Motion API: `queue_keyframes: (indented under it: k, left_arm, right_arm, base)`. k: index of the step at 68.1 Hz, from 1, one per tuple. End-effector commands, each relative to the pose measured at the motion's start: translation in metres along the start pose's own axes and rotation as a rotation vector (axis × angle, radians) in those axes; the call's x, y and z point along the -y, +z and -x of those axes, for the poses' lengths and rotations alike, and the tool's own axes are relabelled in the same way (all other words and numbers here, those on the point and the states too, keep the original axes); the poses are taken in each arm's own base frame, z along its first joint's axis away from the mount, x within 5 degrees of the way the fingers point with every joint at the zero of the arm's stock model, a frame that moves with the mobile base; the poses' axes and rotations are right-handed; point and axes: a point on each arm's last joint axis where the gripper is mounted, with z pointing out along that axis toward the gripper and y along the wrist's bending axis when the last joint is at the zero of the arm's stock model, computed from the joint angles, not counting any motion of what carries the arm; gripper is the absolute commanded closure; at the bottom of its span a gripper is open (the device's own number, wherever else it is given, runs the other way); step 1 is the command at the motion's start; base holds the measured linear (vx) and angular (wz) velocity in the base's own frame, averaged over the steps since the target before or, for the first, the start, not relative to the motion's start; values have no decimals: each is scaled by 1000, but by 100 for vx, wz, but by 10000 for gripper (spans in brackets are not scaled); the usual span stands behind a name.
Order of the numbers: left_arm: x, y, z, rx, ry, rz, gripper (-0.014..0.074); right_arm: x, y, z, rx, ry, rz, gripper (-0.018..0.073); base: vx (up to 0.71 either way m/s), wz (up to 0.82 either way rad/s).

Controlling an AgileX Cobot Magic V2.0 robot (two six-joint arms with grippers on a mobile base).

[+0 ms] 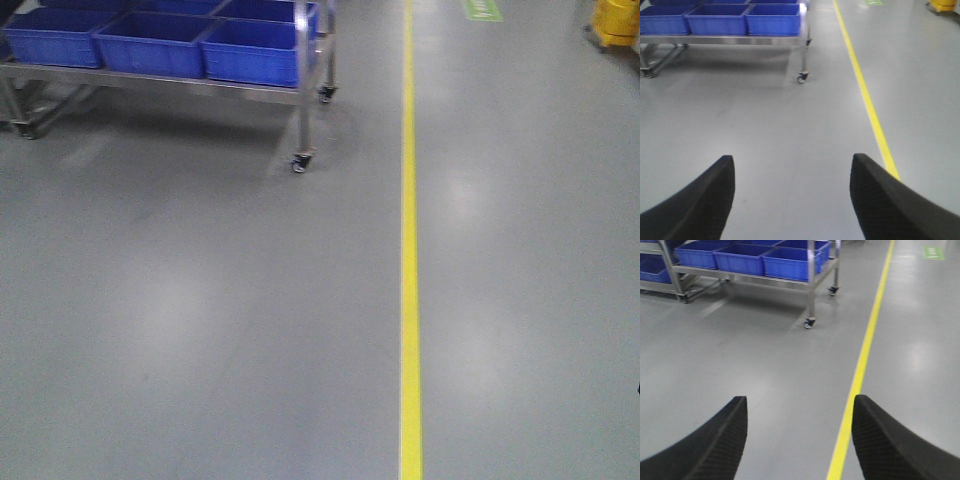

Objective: Move and align brake pads A on conveyor
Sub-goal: 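Turn the base and pull up to the steel table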

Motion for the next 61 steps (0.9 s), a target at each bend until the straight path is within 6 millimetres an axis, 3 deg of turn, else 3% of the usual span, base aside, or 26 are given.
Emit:
queue_keyframes:
  k: [1,18,61]
  left_arm:
    - [0,-2,13,81,-6,-1,114]
    - [0,-2,13,81,-6,-1,114]
    - [0,-2,13,81,-6,-1,114]
  right_arm:
    - [0,-2,14,89,-14,0,127]
    - [0,-2,14,89,-14,0,127]
    - [0,-2,14,89,-15,0,127]
  base:
    - [43,44]
    - [38,66]
    - [26,101]
